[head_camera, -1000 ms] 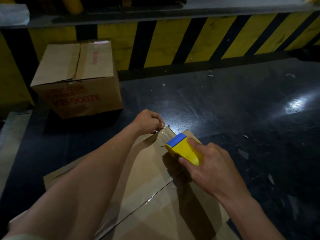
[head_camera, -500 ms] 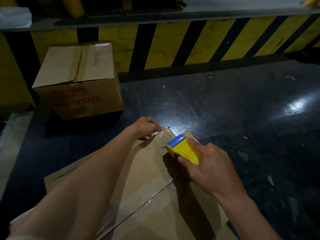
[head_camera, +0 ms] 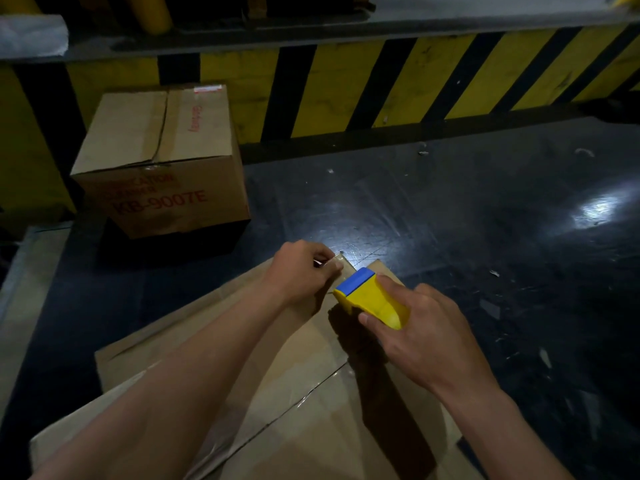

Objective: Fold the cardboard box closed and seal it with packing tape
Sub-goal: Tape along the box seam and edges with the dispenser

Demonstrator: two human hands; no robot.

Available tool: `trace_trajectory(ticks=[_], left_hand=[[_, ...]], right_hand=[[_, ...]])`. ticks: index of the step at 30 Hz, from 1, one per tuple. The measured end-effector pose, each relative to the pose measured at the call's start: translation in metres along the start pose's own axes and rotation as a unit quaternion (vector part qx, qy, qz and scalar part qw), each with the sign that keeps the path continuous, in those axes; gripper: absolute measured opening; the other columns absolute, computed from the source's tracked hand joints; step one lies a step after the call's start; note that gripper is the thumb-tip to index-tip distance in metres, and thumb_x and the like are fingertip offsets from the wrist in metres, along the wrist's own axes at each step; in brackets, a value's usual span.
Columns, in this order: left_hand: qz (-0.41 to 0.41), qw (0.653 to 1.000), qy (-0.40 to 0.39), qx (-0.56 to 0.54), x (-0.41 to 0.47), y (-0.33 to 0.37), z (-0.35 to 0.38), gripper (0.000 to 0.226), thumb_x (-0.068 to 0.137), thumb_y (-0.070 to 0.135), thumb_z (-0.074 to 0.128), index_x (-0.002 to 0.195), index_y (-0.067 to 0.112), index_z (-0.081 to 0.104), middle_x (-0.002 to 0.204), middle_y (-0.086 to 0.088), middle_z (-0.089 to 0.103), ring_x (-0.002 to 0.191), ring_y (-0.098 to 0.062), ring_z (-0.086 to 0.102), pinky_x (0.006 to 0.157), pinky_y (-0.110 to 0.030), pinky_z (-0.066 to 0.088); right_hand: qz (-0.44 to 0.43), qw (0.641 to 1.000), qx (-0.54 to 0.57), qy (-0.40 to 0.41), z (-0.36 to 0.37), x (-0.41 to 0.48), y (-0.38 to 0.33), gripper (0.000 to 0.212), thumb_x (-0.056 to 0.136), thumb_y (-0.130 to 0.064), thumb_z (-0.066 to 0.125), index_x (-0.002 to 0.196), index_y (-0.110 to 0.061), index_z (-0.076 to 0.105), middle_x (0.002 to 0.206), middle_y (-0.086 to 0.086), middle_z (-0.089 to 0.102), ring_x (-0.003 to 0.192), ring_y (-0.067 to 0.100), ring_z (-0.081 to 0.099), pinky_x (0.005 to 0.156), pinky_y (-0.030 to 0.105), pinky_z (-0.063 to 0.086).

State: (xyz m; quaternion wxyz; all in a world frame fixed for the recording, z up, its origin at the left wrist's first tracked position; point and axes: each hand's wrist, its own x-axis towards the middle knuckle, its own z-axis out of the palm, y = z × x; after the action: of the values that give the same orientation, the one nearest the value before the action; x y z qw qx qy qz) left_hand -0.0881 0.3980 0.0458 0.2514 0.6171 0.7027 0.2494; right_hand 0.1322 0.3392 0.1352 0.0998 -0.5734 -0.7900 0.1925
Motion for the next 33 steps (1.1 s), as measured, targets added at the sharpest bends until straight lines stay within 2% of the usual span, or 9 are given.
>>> trace_trajectory(ticks=[6, 8, 10, 14, 18, 22, 26, 29, 33], left_hand=[[-0.019, 0.998, 0.065, 0.001, -0.017, -0.005, 0.017, 0.03, 0.097, 0.05, 0.06, 0.118, 0.033, 0.072, 0.111, 0.006, 0.074, 0.095, -0.011, 0.067, 0.082, -0.042, 0.059], [-0.012, 0.996, 0.087, 0.01, -0.019, -0.006, 0.017, 0.033, 0.096, 0.054, 0.058, 0.118, 0.035, 0.073, 0.109, 0.008, 0.076, 0.094, -0.01, 0.069, 0.08, -0.042, 0.059], [-0.015, 0.995, 0.094, 0.008, -0.02, -0.004, 0.016, 0.033, 0.095, 0.055, 0.059, 0.116, 0.035, 0.075, 0.106, 0.009, 0.077, 0.09, -0.007, 0.07, 0.079, -0.038, 0.059], [-0.022, 0.995, 0.098, 0.006, -0.022, -0.001, 0.019, 0.034, 0.095, 0.057, 0.059, 0.116, 0.036, 0.076, 0.105, 0.011, 0.078, 0.09, -0.007, 0.07, 0.078, -0.038, 0.06], [-0.038, 0.994, 0.104, 0.0, -0.02, -0.004, 0.02, 0.033, 0.092, 0.06, 0.057, 0.109, 0.04, 0.076, 0.087, 0.012, 0.078, 0.084, -0.006, 0.07, 0.077, -0.037, 0.059], [-0.024, 0.995, 0.097, 0.013, -0.023, -0.001, 0.02, 0.038, 0.095, 0.06, 0.049, 0.114, 0.039, 0.074, 0.098, 0.011, 0.077, 0.087, -0.01, 0.069, 0.076, -0.039, 0.059], [-0.01, 0.993, 0.097, 0.06, -0.027, 0.005, 0.019, 0.039, 0.095, 0.058, 0.046, 0.109, 0.035, 0.074, 0.083, 0.006, 0.074, 0.079, -0.015, 0.067, 0.07, -0.038, 0.057], [-0.017, 0.994, 0.075, 0.074, -0.027, 0.008, 0.021, 0.057, 0.088, 0.076, 0.04, 0.105, 0.033, 0.074, 0.078, 0.008, 0.071, 0.071, -0.011, 0.064, 0.068, -0.037, 0.058], [-0.028, 0.996, 0.049, 0.066, -0.024, 0.006, 0.02, 0.054, 0.086, 0.078, 0.044, 0.104, 0.036, 0.073, 0.07, 0.009, 0.067, 0.068, -0.01, 0.063, 0.067, -0.034, 0.056]], right_hand=[[-0.023, 0.999, -0.024, -0.035, -0.007, 0.008, 0.0, 0.066, 0.086, -0.061, 0.057, 0.145, -0.04, 0.038, 0.098, 0.002, 0.049, 0.102, 0.023, 0.054, 0.076, 0.031, 0.041], [-0.035, 0.998, -0.044, -0.043, -0.012, 0.009, 0.003, 0.067, 0.086, -0.061, 0.056, 0.146, -0.04, 0.036, 0.102, 0.004, 0.052, 0.105, 0.023, 0.053, 0.08, 0.032, 0.04], [-0.048, 0.996, -0.056, -0.048, -0.016, 0.008, 0.003, 0.067, 0.087, -0.06, 0.056, 0.147, -0.041, 0.034, 0.096, 0.001, 0.046, 0.103, 0.022, 0.053, 0.076, 0.03, 0.036], [-0.059, 0.995, -0.066, -0.041, -0.024, 0.002, 0.008, 0.066, 0.085, -0.058, 0.058, 0.146, -0.041, 0.038, 0.089, -0.003, 0.041, 0.097, 0.024, 0.056, 0.072, 0.03, 0.037], [-0.047, 0.996, -0.074, -0.019, -0.033, -0.009, 0.021, 0.066, 0.08, -0.061, 0.059, 0.141, -0.044, 0.044, 0.082, -0.002, 0.046, 0.087, 0.025, 0.058, 0.069, 0.034, 0.043], [-0.02, 0.997, -0.063, -0.035, -0.025, -0.021, 0.017, 0.066, 0.085, -0.057, 0.058, 0.145, -0.041, 0.037, 0.096, 0.0, 0.05, 0.096, 0.023, 0.057, 0.078, 0.035, 0.047], [-0.004, 0.996, -0.068, -0.052, -0.018, -0.022, 0.017, 0.061, 0.088, -0.054, 0.056, 0.144, -0.04, 0.037, 0.101, 0.004, 0.051, 0.096, 0.025, 0.058, 0.078, 0.036, 0.05], [0.003, 0.995, -0.08, -0.058, -0.015, -0.016, 0.017, 0.058, 0.088, -0.052, 0.054, 0.143, -0.04, 0.039, 0.098, 0.004, 0.048, 0.097, 0.029, 0.059, 0.076, 0.037, 0.048], [0.004, 0.994, -0.09, -0.06, -0.012, -0.012, 0.015, 0.058, 0.086, -0.051, 0.054, 0.142, -0.042, 0.04, 0.091, 0.0, 0.041, 0.096, 0.03, 0.059, 0.073, 0.036, 0.046]])
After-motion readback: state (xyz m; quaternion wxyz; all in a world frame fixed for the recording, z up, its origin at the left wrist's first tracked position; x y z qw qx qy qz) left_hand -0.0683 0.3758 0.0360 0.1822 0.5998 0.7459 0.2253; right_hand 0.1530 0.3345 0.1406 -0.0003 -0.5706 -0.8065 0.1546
